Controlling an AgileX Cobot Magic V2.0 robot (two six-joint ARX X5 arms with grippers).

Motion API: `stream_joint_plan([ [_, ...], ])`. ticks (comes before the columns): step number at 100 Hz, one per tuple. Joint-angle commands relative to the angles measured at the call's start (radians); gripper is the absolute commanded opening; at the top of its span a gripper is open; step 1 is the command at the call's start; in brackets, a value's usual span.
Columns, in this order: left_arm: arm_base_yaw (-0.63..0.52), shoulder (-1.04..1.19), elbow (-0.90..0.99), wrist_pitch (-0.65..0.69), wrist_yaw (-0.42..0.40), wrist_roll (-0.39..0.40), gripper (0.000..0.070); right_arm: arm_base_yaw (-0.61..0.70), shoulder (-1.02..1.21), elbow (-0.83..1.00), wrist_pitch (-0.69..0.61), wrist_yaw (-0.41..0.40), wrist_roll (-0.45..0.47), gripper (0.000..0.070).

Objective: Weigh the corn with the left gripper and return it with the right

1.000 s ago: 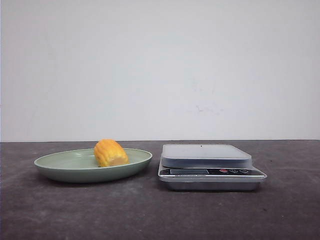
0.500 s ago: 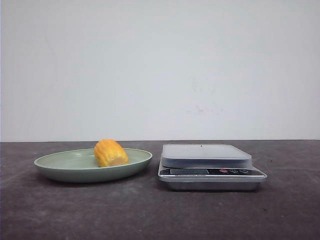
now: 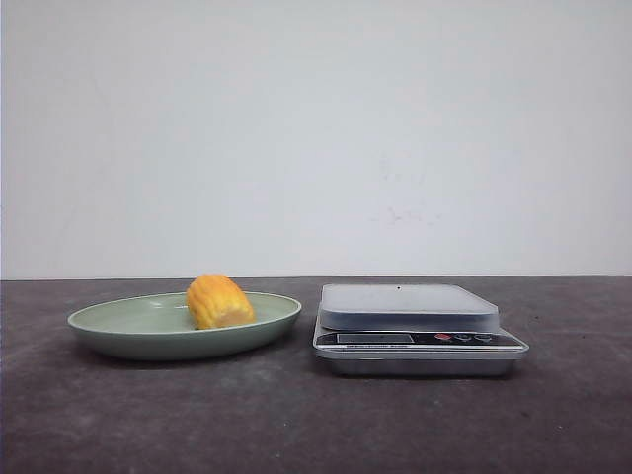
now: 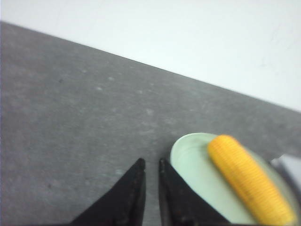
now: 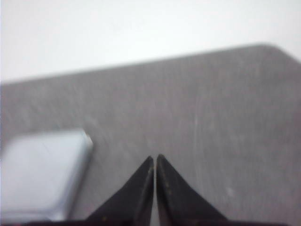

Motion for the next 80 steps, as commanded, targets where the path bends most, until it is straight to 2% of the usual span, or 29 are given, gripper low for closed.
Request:
stream_joint_plan([
  [1, 0.002, 0.052, 0.111, 0.014, 0.016, -0.058, 0.0010, 0.000, 0.072, 0.120, -0.016, 0.003, 0.031, 0.0003],
  [10, 0.002, 0.162, 0.256, 0.007, 0.034, -0.042, 0.0012, 0.000, 0.183, 0.258, -0.044, -0.012, 0.027, 0.0003],
  [12, 0.002, 0.187, 0.289, 0.004, 0.051, -0.034, 0.0032, 0.000, 0.205, 0.285, -0.047, -0.014, 0.022, 0.0003],
  [15, 0.002, 0.222, 0.339, -0.002, 0.080, -0.031, 0.0108, 0.000, 0.235, 0.325, -0.055, -0.018, 0.016, 0.0004],
  [19, 0.002, 0.266, 0.402, -0.012, 0.109, -0.033, 0.0280, 0.000, 0.269, 0.373, -0.069, -0.026, 0.016, 0.0029],
  [22, 0.002, 0.302, 0.455, -0.022, 0.126, -0.033, 0.0424, 0.000, 0.292, 0.407, -0.082, -0.031, 0.018, 0.0092],
  [25, 0.002, 0.327, 0.490, -0.031, 0.132, -0.033, 0.0484, 0.000, 0.313, 0.438, -0.094, -0.031, 0.017, 0.0202],
  [28, 0.002, 0.354, 0.529, -0.046, 0.136, -0.033, 0.0514, 0.000, 0.332, 0.465, -0.103, -0.032, 0.014, 0.0328],
  [34, 0.002, 0.403, 0.600, -0.084, 0.146, -0.031, 0.0514, 0.000, 0.363, 0.511, -0.117, -0.039, -0.002, 0.0545],
  [38, 0.001, 0.436, 0.640, -0.105, 0.156, -0.028, 0.0514, 0.000, 0.381, 0.535, -0.127, -0.056, -0.021, 0.0612],
  [61, -0.074, 0.679, 0.829, -0.175, 0.187, 0.031, 0.0512, 0.005, 0.446, 0.614, -0.173, -0.130, -0.035, 0.0608],
  [80, -0.200, 0.920, 0.908, -0.199, 0.136, 0.042, 0.0505, 0.008, 0.452, 0.617, -0.190, -0.146, -0.034, 0.0608],
])
